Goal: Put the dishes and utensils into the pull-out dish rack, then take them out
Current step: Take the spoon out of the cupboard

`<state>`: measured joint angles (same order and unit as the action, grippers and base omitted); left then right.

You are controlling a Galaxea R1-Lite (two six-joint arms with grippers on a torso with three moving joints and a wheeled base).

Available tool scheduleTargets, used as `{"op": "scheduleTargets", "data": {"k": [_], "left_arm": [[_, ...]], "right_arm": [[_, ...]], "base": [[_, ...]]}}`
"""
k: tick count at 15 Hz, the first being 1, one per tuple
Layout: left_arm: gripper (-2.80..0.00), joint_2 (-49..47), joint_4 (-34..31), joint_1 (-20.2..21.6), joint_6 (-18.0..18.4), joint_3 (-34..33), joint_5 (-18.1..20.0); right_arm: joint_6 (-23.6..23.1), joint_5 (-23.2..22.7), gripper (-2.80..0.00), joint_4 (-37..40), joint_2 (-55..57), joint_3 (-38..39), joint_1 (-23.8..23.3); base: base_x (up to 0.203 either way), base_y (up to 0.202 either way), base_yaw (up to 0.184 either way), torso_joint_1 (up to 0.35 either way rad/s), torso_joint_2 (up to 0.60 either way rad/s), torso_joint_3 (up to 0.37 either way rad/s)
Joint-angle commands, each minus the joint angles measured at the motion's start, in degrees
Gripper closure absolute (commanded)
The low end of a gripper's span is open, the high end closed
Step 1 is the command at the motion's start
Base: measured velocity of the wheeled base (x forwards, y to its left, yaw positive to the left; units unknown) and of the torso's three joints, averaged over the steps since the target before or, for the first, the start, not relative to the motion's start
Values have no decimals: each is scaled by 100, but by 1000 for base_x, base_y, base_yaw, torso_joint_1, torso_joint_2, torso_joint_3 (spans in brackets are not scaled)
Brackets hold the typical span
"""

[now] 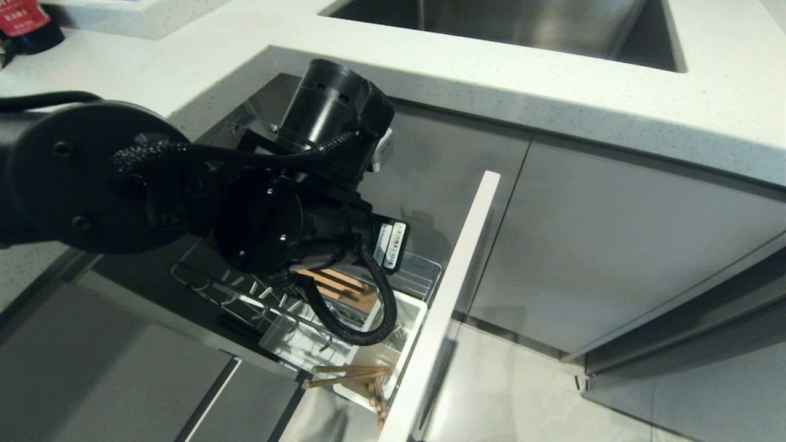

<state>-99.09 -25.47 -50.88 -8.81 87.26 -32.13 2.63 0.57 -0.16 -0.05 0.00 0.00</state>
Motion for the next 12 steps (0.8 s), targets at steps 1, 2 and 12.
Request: {"op": "scheduleTargets", "data": {"k": [1,2,12], "left_arm": [[0,107,-7,-1,-6,2,-56],[0,167,-7,-13,-6,2,-59],[0,600,6,-104,-41,62,-48]], "right_arm": [[0,4,0,-2,5,0,0],[0,4,0,-2,5,0,0],[0,-3,0,-2,5,0,1]], "base": [[0,0,0,0,0,0],[0,0,0,0,0,0],[0,0,0,0,0,0]]}}
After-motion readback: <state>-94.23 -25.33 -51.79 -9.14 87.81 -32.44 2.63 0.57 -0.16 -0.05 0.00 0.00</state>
